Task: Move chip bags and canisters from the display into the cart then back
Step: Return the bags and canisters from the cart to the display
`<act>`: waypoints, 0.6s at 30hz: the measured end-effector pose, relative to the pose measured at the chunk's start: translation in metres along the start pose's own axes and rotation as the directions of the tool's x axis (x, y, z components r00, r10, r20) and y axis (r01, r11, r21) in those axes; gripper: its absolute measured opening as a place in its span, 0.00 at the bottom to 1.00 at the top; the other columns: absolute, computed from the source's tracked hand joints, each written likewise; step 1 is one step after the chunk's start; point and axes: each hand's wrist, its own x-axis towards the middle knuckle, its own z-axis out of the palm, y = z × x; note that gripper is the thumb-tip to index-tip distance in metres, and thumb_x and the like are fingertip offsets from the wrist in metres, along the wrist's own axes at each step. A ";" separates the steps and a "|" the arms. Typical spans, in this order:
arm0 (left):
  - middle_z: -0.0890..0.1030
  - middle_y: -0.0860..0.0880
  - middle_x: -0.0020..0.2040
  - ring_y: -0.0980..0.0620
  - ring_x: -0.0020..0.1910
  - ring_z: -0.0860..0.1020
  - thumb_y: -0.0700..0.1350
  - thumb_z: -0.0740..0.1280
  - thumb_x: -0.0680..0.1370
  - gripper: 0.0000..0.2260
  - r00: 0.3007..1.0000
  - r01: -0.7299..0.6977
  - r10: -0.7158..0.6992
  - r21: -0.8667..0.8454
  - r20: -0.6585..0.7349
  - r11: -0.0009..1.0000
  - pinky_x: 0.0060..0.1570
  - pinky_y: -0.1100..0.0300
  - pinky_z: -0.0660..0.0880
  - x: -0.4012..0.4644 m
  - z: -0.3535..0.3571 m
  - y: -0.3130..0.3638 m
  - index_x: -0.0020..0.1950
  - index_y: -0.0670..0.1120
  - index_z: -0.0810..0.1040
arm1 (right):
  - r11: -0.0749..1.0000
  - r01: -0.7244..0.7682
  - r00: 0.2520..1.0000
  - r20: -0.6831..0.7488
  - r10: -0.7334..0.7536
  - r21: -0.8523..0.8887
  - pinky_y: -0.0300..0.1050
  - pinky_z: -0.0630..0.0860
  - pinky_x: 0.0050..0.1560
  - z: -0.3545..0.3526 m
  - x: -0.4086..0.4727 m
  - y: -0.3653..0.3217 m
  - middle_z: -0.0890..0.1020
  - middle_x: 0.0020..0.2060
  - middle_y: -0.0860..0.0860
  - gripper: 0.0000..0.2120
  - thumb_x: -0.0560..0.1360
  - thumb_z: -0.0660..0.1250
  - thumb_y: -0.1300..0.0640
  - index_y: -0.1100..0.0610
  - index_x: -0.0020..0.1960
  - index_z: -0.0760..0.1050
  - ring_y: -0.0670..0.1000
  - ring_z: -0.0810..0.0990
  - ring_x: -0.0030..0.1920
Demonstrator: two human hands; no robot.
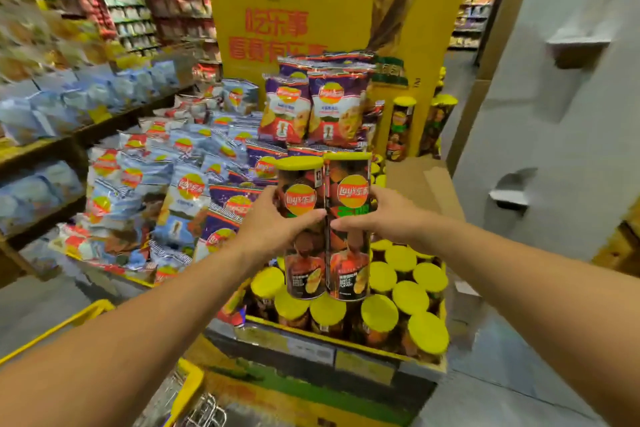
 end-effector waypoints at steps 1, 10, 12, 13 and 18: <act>0.81 0.56 0.54 0.55 0.54 0.80 0.56 0.79 0.67 0.28 1.000 -0.016 0.016 0.013 0.015 1.000 0.57 0.52 0.77 0.008 0.010 0.004 0.63 0.51 0.73 | 1.000 -0.004 1.000 -0.020 0.004 0.010 0.45 0.76 0.43 -0.011 0.002 0.003 0.82 0.56 0.44 0.35 0.61 0.82 0.42 0.46 0.65 0.73 0.49 0.80 0.55; 0.82 0.59 0.51 0.67 0.45 0.81 0.51 0.79 0.69 0.24 0.960 -0.182 0.174 0.014 0.218 0.983 0.46 0.66 0.79 0.093 0.078 0.037 0.60 0.58 0.73 | 0.995 -0.049 0.987 -0.146 0.062 0.091 0.42 0.76 0.43 -0.091 0.038 0.027 0.82 0.56 0.45 0.33 0.66 0.80 0.49 0.46 0.67 0.71 0.46 0.80 0.55; 0.80 0.61 0.50 0.69 0.43 0.79 0.50 0.79 0.69 0.23 0.947 -0.228 0.209 0.052 0.242 0.972 0.38 0.73 0.75 0.112 0.093 0.045 0.59 0.56 0.73 | 0.993 -0.057 0.983 -0.170 0.073 0.099 0.40 0.75 0.41 -0.107 0.045 0.030 0.82 0.55 0.44 0.32 0.67 0.80 0.50 0.46 0.67 0.71 0.44 0.80 0.53; 0.81 0.60 0.50 0.67 0.43 0.80 0.50 0.79 0.69 0.23 0.944 -0.243 0.219 0.070 0.248 0.967 0.37 0.73 0.75 0.123 0.102 0.047 0.60 0.55 0.73 | 0.992 -0.058 0.980 -0.182 0.077 0.108 0.39 0.75 0.41 -0.115 0.048 0.031 0.81 0.54 0.44 0.31 0.67 0.79 0.51 0.46 0.66 0.70 0.43 0.79 0.52; 0.80 0.56 0.56 0.55 0.52 0.79 0.51 0.79 0.65 0.30 0.941 -0.297 0.264 0.140 0.213 0.945 0.51 0.57 0.78 0.168 0.145 0.058 0.63 0.55 0.70 | 0.991 -0.062 0.961 -0.262 0.092 0.122 0.51 0.79 0.58 -0.148 0.076 0.052 0.82 0.57 0.45 0.32 0.66 0.81 0.53 0.46 0.66 0.71 0.48 0.81 0.57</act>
